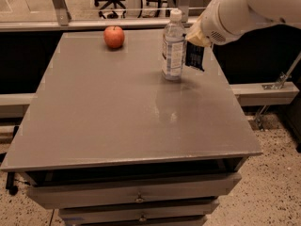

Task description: Move rxbar blueberry near blue plastic bottle

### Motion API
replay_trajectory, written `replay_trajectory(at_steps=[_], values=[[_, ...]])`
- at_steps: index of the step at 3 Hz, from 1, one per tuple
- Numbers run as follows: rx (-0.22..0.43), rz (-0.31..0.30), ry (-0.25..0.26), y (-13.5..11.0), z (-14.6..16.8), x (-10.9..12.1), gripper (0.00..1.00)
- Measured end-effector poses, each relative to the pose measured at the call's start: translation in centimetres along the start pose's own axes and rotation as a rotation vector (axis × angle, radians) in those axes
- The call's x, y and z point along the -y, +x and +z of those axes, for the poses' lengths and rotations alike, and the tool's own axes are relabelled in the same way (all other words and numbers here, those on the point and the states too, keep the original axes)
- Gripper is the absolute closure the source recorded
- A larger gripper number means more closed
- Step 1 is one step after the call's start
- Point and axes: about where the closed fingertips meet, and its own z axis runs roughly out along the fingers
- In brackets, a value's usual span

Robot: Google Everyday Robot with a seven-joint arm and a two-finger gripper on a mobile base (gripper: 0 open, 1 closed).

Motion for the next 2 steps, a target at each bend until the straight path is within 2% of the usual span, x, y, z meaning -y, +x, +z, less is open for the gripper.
replay_trajectory(at_steps=[2], values=[[-0.008,0.024,0.0,2.1,0.6,-0.6,1.0]])
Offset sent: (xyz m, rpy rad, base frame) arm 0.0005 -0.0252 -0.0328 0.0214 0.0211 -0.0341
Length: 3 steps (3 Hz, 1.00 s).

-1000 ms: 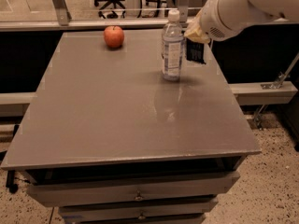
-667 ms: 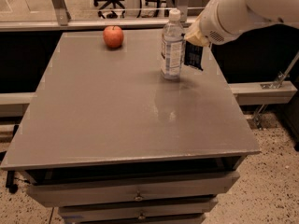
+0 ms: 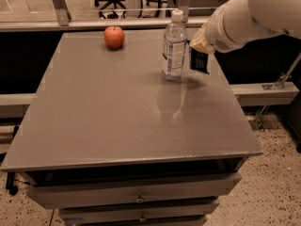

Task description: Move rxbar blueberry near blue plastic bottle

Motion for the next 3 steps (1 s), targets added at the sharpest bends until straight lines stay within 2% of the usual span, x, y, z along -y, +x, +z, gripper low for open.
replay_trajectory(at_steps=[2,3], values=[[0.008,0.038,-0.004,3.1,1.9,-0.6,1.0],[0.016,0.066,-0.017,4.7,3.0,-2.0,1.0]])
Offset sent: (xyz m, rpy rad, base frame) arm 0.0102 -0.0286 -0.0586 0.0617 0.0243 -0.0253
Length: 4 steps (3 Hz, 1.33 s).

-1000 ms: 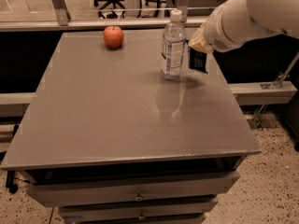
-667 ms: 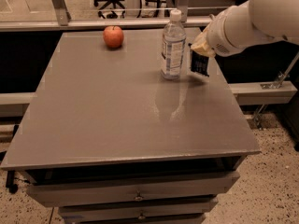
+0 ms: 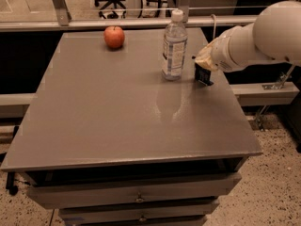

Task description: Move rxbar blueberry near blue plastic bottle

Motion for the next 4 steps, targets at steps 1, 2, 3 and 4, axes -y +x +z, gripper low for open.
replay_trajectory(at_steps=[1,2,3,4], values=[[0.012,0.011,-0.01,0.5,0.2,-1.1,1.0],[0.013,0.011,-0.01,0.4,0.2,-1.1,1.0],[0.057,0.014,-0.039,-0.8,0.2,-3.2,1.0],[0.121,0.018,-0.091,-3.0,0.9,-6.2,1.0]])
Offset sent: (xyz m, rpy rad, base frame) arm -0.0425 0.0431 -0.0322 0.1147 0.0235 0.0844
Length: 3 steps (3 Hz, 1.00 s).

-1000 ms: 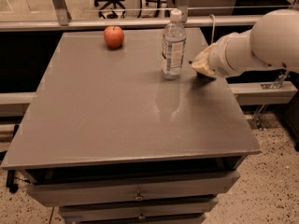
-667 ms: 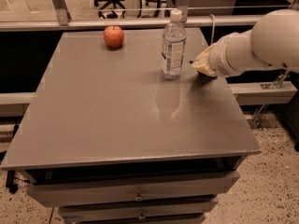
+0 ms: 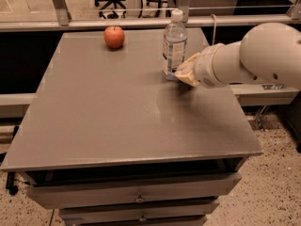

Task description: Move rxbar blueberry near blue plastic bottle

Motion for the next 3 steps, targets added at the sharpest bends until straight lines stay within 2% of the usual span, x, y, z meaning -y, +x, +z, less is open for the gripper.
replay_trajectory(at_steps=[1,2,3], values=[[0.034,0.012,-0.073,-1.4,1.6,-2.6,0.82],[0.035,0.025,-0.105,-1.5,2.0,-3.8,0.59],[0.027,0.037,-0.112,-1.2,1.6,-4.4,0.36]])
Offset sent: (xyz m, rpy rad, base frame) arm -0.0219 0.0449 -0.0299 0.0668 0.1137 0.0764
